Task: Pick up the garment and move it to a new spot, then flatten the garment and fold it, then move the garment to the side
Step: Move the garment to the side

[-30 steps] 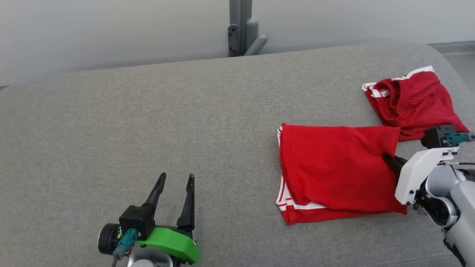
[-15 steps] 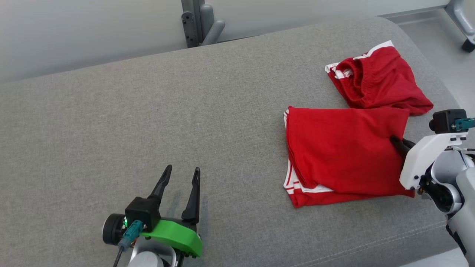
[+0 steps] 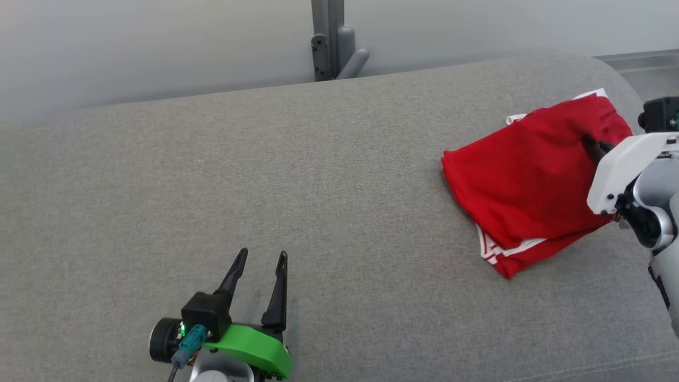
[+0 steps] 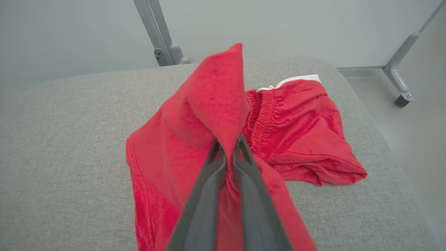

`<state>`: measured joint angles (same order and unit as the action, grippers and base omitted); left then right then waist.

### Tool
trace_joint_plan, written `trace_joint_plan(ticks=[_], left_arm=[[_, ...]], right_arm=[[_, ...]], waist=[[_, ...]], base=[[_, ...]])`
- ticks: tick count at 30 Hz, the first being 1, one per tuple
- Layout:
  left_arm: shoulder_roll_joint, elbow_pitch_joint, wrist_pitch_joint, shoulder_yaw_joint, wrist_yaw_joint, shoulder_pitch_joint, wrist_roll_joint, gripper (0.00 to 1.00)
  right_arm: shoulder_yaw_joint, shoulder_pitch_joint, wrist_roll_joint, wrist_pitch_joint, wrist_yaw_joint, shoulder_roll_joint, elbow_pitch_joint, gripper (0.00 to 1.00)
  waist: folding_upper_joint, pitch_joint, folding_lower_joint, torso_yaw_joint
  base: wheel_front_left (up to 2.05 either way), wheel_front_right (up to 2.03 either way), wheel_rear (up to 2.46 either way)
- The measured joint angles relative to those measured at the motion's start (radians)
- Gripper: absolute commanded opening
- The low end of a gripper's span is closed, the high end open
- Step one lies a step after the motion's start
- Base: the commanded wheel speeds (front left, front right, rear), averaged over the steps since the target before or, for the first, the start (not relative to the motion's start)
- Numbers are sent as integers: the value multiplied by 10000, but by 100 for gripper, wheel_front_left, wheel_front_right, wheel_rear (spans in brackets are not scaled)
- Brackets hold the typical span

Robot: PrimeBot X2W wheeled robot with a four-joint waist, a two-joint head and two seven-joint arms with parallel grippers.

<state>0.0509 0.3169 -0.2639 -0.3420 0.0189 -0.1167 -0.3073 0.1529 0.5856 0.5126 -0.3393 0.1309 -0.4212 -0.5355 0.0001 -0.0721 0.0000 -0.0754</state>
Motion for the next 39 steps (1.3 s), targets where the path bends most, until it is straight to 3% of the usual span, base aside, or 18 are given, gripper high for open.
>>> trace_joint_plan(ticks=[13, 25, 29, 39], left_arm=[[-6, -111, 0, -40, -15, -56, 10, 100], [-8, -188, 0, -21, 44, -471, 219, 100], [10, -247, 0, -71, 75, -712, 416, 100], [155, -309, 0, -157, 75, -1007, 606, 100]], right_arm=[[-997, 1669, -1482, 512, 0, -378, -1584, 0], [-1567, 2393, -2742, 1124, 0, -1578, -2606, 0], [-1312, 2471, -3624, 1198, 4, -2443, -2846, 0], [-1873, 2879, -4529, 1469, 6, -2704, -3634, 0]], waist=[[0, -389, 0, 838], [0, -1412, 0, 1088], [0, -1892, 0, 1222], [0, -2784, 1, 1476]], base=[[0, 0, 0], [0, 0, 0], [0, 0, 0], [0, 0, 0]])
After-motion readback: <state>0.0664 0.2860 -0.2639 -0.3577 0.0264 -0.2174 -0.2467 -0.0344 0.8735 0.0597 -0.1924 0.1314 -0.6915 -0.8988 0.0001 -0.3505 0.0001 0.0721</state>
